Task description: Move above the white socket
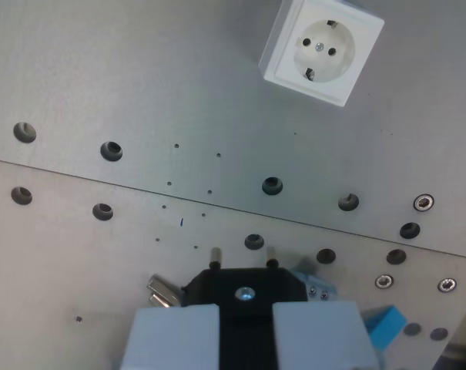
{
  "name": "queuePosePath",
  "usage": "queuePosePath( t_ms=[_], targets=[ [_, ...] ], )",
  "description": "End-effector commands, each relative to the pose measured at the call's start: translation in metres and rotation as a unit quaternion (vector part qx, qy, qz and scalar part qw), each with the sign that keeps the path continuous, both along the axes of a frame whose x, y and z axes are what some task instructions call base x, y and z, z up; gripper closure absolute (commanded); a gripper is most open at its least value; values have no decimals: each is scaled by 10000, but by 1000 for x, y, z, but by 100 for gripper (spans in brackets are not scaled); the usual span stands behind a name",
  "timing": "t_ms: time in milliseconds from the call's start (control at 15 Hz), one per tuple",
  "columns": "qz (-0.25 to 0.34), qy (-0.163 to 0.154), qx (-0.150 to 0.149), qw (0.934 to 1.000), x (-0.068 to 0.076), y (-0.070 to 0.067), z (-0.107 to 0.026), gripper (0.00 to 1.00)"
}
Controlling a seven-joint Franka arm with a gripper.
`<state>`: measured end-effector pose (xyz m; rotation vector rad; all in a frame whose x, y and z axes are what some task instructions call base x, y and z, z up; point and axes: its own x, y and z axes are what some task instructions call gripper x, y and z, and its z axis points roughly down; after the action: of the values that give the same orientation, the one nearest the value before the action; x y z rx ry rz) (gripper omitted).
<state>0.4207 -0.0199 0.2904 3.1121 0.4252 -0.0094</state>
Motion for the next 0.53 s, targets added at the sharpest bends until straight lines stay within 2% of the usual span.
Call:
queuePosePath(
  t_ms=[67,533],
  targets=[
    [-2,-11,-1,10000,0,0,1,100],
    [-91,-27,-7,10000,1,-1,-2,100]
  ],
)
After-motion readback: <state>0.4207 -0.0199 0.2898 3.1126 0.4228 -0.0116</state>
